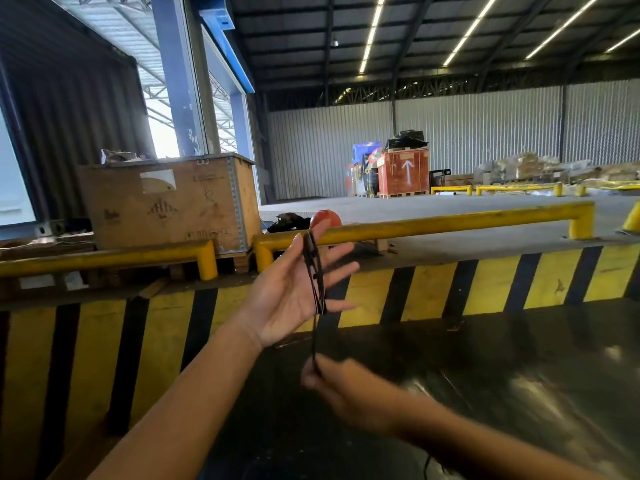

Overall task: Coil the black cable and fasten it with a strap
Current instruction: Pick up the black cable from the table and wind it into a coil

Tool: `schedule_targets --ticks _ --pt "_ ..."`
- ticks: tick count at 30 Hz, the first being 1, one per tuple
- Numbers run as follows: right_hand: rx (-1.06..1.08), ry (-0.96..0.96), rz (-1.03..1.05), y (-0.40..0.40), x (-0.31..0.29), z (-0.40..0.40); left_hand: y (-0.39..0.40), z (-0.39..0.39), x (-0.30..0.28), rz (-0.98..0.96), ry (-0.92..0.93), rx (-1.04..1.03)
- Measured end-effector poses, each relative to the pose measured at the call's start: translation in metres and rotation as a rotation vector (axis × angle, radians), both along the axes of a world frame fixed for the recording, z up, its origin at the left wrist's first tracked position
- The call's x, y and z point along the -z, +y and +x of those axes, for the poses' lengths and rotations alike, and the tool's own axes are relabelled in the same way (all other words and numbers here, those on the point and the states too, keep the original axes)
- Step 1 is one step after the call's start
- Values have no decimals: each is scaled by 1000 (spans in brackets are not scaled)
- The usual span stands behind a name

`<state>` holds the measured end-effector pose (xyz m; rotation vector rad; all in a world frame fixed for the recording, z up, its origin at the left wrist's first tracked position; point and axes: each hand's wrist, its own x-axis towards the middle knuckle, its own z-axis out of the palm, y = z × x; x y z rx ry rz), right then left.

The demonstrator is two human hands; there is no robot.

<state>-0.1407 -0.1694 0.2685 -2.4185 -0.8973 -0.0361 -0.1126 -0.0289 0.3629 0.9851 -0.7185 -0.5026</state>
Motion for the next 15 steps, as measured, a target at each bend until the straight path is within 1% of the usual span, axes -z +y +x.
schedule_targets --ticks 1,2,4,6,8,9,10,11,12,13,15 --pt "-38 47 -37 7 1 -9 0 2 -4 4 -32 -149" --pt "-57 52 -97 7 -2 -13 2 5 -6 56 -89 -278" --pt "-18 12 -160 -11 -15 -7 13 15 -2 250 -227 -456" --pt "69 -89 -166 -37 -33 6 28 21 4 516 -338 -544" --pt "127 -239 -200 -62 -56 20 41 23 12 874 -504 -596" --pt "145 -305 -201 -72 -68 24 44 24 16 1049 -583 -603" --pt "160 -365 -189 -80 -80 28 44 22 20 1179 -613 -575" --pt "181 -413 -170 -85 -90 32 42 18 23 1222 -563 -492" --pt "204 -455 -146 -87 -98 34 38 15 26 1188 -464 -362" --pt "231 -494 -113 -88 -102 39 34 12 27 1112 -355 -213" --pt "288 -548 -21 -85 -97 45 27 7 26 884 -198 37"
